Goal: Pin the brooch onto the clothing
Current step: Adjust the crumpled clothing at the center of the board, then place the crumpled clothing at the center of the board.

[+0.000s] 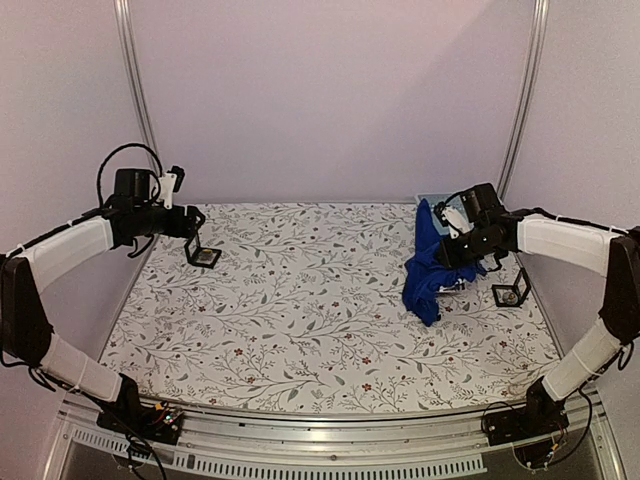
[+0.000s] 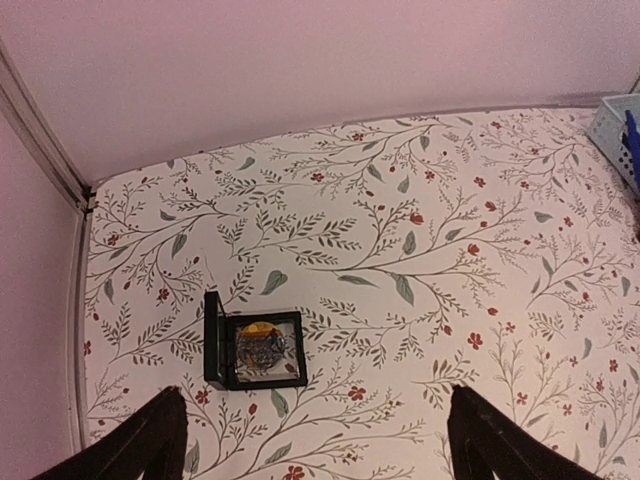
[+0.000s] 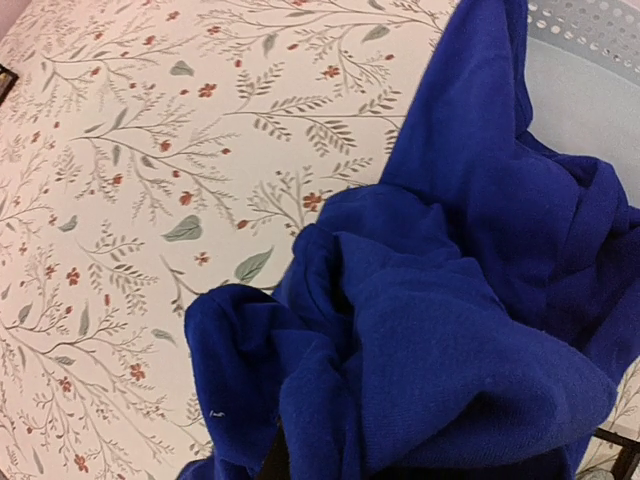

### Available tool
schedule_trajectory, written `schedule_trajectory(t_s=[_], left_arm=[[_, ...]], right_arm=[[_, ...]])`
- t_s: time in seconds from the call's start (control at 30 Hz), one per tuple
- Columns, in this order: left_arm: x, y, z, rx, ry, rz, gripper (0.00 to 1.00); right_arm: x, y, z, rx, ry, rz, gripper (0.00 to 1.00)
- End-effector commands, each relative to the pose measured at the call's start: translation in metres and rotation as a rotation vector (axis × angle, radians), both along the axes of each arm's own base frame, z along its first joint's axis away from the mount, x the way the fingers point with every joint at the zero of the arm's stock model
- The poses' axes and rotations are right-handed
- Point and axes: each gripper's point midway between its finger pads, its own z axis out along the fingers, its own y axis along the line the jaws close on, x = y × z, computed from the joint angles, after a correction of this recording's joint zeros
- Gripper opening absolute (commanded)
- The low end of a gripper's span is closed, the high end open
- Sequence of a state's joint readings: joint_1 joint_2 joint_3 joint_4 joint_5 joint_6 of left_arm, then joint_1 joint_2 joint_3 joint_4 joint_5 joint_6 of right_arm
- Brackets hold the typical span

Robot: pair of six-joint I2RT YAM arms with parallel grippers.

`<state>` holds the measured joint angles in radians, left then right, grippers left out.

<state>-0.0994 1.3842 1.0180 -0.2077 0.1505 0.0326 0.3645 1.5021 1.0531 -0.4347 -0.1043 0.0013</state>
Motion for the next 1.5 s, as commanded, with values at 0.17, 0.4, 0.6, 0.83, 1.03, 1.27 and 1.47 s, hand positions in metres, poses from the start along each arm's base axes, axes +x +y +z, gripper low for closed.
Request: schedule_trajectory(t_s=[0.17, 0.4, 0.6, 0.83, 1.03, 1.27, 1.47], left_arm=[[-0.005, -0.004, 0.000, 0.005, -0.003, -0.015, 0.90], [-0.005, -0.003, -0.002, 0.016, -0.001, -0.011, 0.90], [-0.005, -0.002, -0.002, 0.016, 0.000, -0.009, 0.90], [-0.005, -0.004, -0.003, 0.011, 0.004, -0.016, 0.90], [-0.005, -0.005, -0.001, 0.005, 0.000, -0.019, 0.90], [-0.006, -0.007, 0.005, -0.003, -0.016, -0.028, 0.90], [-0.006, -0.010, 0.004, -0.013, -0.013, -0.036, 0.90]], right_arm=[[0.111, -0.072, -0.051, -0.243, -0.016, -0.255, 0.00], [0.159, -0.095, -0.048, -0.393, -0.086, -0.240, 0.00], [0.182, -0.124, -0.048, -0.516, -0.115, -0.217, 0.00], [0.202, -0.115, 0.018, -0.476, -0.201, -0.169, 0.00], [0.190, -0.076, 0.162, -0.187, -0.466, -0.007, 0.00], [0.200, -0.119, 0.212, -0.222, -0.554, -0.114, 0.00], [0.218, -0.124, 0.216, -0.237, -0.563, -0.147, 0.00]])
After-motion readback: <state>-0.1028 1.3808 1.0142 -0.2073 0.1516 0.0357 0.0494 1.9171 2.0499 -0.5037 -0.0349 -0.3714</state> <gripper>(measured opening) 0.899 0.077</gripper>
